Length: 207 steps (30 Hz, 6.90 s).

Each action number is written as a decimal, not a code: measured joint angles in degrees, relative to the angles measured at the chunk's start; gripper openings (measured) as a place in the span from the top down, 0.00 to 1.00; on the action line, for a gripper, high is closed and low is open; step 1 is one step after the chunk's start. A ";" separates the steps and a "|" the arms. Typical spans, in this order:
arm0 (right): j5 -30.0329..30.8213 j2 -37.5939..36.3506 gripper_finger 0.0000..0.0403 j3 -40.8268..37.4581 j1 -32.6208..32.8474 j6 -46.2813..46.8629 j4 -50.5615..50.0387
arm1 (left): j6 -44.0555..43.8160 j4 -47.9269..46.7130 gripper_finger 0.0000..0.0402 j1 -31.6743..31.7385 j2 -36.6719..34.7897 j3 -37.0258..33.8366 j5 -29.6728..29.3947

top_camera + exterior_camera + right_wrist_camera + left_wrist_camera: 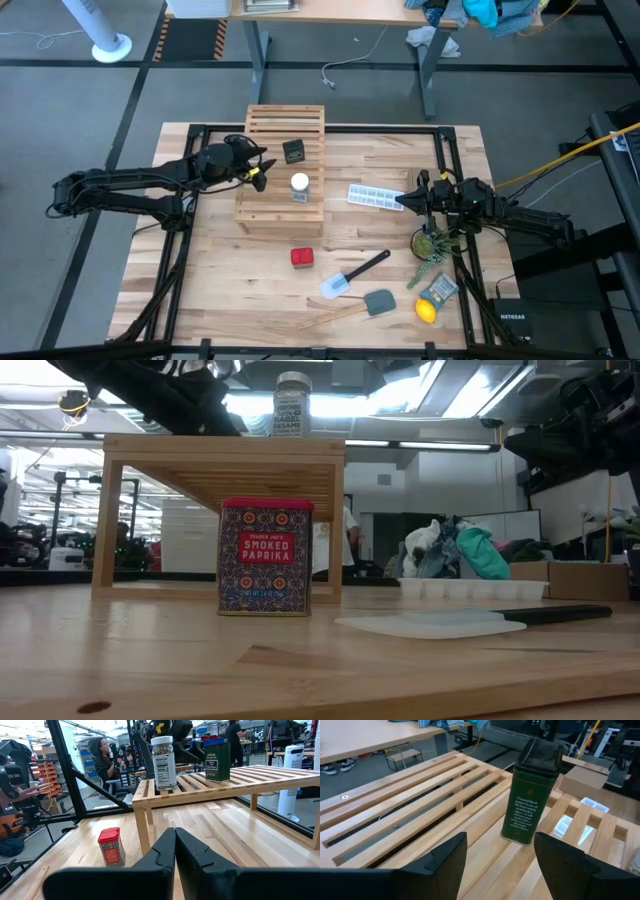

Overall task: Shelf spices
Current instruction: Remove the black seasoning can from the shelf, then remove the white seasoning bottle from the shelf

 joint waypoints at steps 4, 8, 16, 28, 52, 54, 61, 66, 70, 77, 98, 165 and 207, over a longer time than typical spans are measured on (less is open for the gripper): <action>0.01 0.00 0.96 0.01 0.00 0.01 0.00 | -0.48 -0.13 0.32 0.04 0.05 0.00 0.00; 0.02 0.01 0.96 0.00 -0.01 -0.01 0.00 | 0.50 -0.10 0.15 0.04 0.05 0.00 -1.17; 0.02 0.01 0.96 0.00 -0.01 0.01 0.00 | 0.65 -0.11 0.03 -0.71 0.05 -0.01 -2.38; 0.02 0.00 0.96 0.01 0.00 0.00 0.00 | 5.74 5.61 0.03 -2.19 3.79 -0.02 0.04; 0.02 -0.01 0.96 0.00 0.01 0.01 0.00 | 13.53 22.51 0.03 6.36 15.93 -0.04 11.46; 0.02 -0.01 0.96 0.00 -0.01 0.00 0.00 | 12.98 22.80 0.04 6.64 16.71 -0.04 11.47; 0.02 -0.01 0.96 0.00 0.01 0.01 0.00 | 12.33 25.12 0.18 6.42 17.12 -0.04 11.47; 0.02 0.01 0.96 0.02 -0.01 0.01 0.00 | 12.30 25.39 0.35 5.53 17.12 -0.04 11.10; 0.02 0.00 0.96 0.01 0.01 0.00 0.00 | 12.24 25.41 0.52 4.39 17.10 -0.04 10.76; 0.02 0.01 0.96 0.00 -0.01 0.01 0.00 | 11.71 25.13 0.74 1.49 15.45 -0.04 8.32; 0.02 0.00 0.96 0.01 0.00 0.01 0.00 | 11.08 9.65 0.74 -20.42 -5.42 -0.04 -18.17; 0.04 0.00 0.96 0.00 0.01 0.00 0.00 | -20.10 40.48 0.72 -59.03 61.37 15.65 -36.04; 0.04 0.01 0.96 0.00 -0.01 0.01 0.00 | -10.55 46.97 0.13 -59.65 65.49 15.63 -43.31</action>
